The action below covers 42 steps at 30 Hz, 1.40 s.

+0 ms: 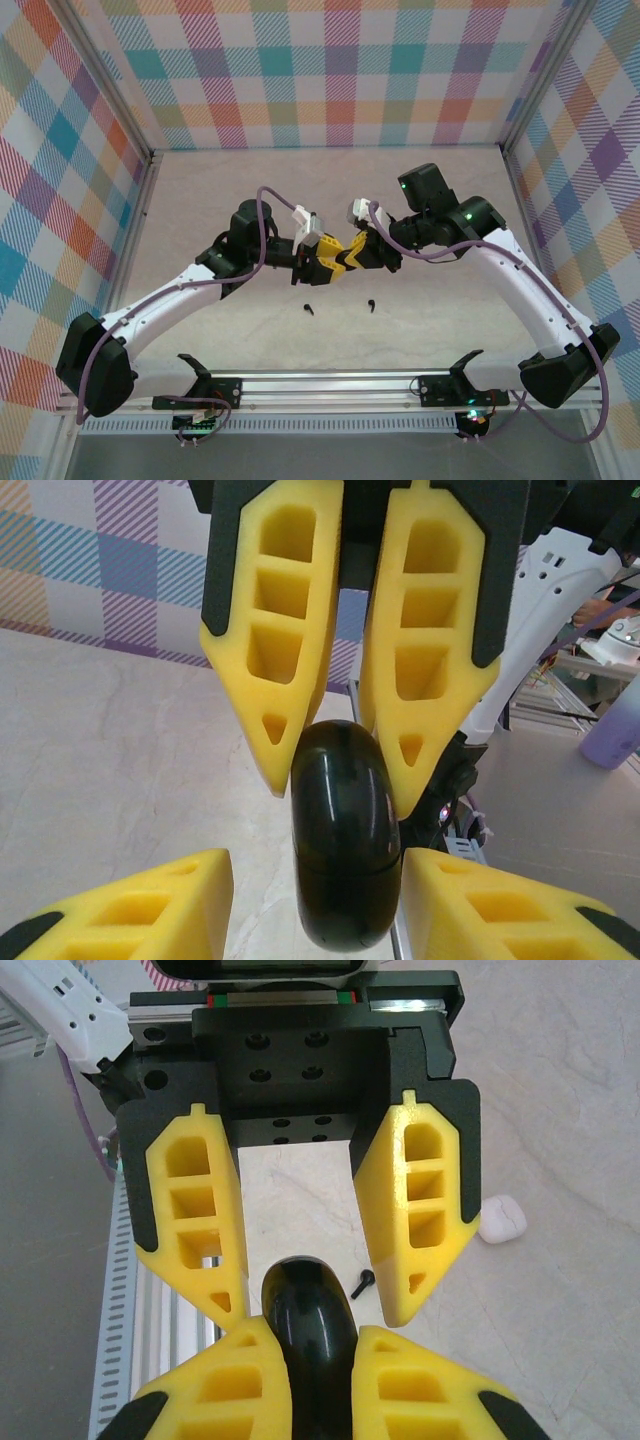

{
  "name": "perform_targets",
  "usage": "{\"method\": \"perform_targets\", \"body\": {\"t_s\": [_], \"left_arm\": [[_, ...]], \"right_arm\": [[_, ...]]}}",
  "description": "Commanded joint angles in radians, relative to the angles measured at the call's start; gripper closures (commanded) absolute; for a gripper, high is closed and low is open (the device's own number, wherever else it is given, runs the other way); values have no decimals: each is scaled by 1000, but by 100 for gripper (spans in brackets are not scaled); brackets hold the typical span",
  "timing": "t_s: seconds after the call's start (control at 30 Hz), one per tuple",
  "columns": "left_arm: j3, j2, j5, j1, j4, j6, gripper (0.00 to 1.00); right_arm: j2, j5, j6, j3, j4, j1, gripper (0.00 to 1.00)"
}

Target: Insert the wireless bluetooth earbuds into the charging case

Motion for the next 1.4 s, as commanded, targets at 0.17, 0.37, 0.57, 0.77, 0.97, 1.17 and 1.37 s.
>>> {"method": "perform_targets", "body": {"t_s": [0.17,0.37,0.57,0.77,0.97,1.17,1.37], "left_arm": [[33,27,36,-12,34,-7,54],[36,32,45,-12,25,-1,67],[33,23,46,-12,12,16,91],[-8,2,36,-12,25,16,100],[-49,-32,29,-12,41,11,100],[-69,-52,30,-12,54,4,100],[-87,-74,-19,-12,54,-3,100]], "right_arm": [[-7,-27,6,21,32,9,98],[0,-34,13,21,41,9,98],[5,-21,24,22,45,9,92],[0,59,91,29,85,5,67],[48,154,111,88,31,-3,61],[72,153,132,100,30,-10,59],[71,155,183,99,41,-10,57]]}}
